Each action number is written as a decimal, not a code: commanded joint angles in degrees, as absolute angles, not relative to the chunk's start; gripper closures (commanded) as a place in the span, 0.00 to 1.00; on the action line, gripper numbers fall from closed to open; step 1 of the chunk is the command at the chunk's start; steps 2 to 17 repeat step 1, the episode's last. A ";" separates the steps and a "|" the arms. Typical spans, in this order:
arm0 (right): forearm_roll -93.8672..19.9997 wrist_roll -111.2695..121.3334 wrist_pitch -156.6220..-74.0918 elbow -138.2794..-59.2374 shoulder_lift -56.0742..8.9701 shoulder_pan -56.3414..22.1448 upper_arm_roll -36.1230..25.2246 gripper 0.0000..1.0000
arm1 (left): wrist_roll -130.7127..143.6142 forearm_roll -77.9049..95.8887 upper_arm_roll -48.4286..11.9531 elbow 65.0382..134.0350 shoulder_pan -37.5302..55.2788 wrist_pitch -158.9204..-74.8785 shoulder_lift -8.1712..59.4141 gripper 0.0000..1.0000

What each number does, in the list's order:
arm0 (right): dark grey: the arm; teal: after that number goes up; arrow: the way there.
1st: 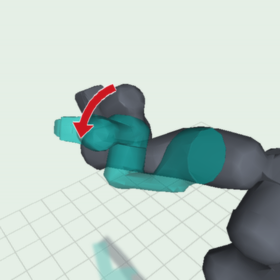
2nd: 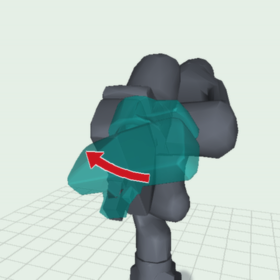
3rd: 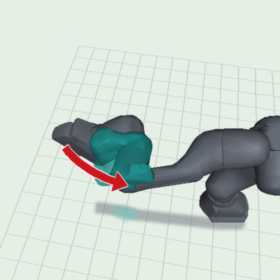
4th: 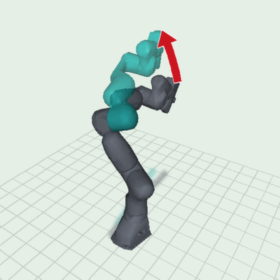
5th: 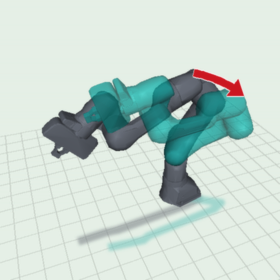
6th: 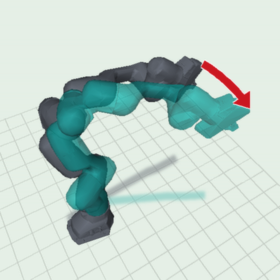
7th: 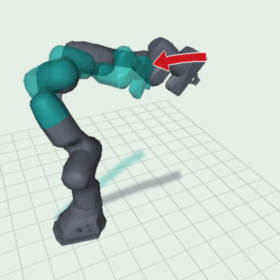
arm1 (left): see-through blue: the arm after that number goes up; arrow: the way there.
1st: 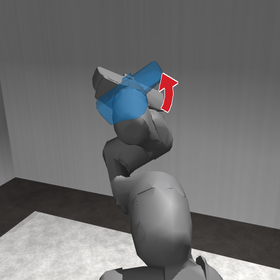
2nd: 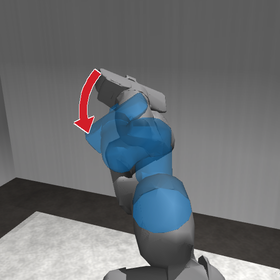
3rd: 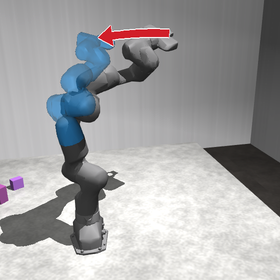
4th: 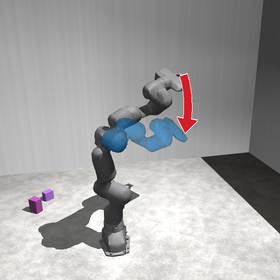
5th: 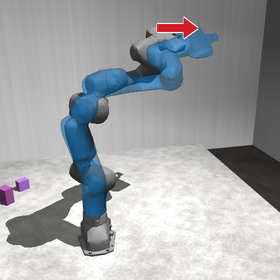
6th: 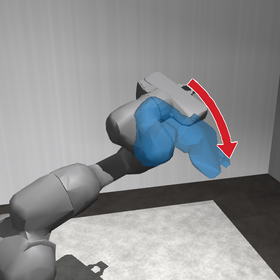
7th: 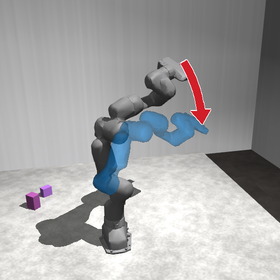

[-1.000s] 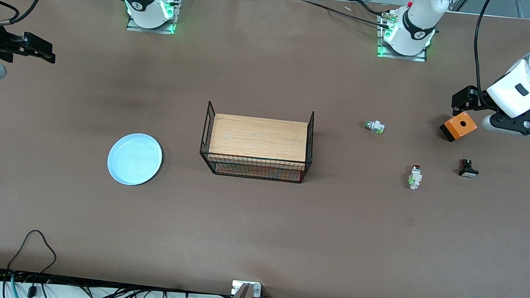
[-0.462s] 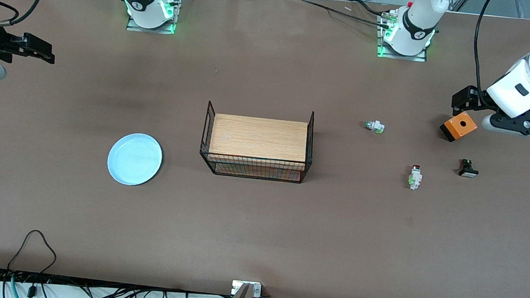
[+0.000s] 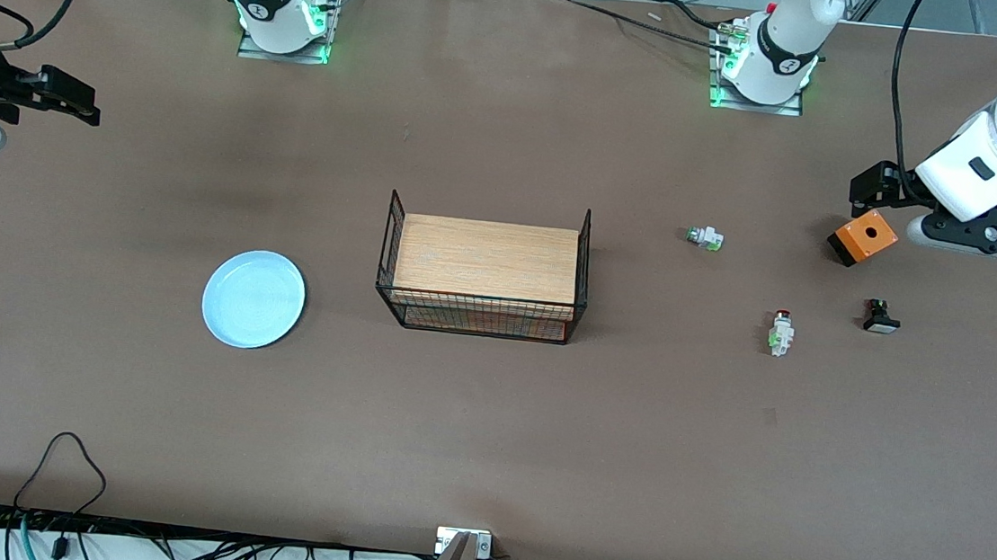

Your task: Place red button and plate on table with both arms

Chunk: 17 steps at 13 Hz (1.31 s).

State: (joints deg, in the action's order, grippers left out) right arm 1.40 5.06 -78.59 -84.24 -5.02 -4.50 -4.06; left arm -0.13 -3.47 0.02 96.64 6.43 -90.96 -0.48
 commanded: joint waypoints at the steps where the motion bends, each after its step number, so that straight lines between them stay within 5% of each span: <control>1: 2.02 4.39 -78.75 -82.79 -5.71 -4.40 -3.69 0.00 | -0.35 -3.43 0.26 95.98 6.77 -90.79 -0.44 0.00; 17: 2.02 4.39 -78.75 -82.79 -5.71 -4.40 -3.69 0.00 | -0.35 -3.43 0.26 95.98 6.77 -90.79 -0.44 0.00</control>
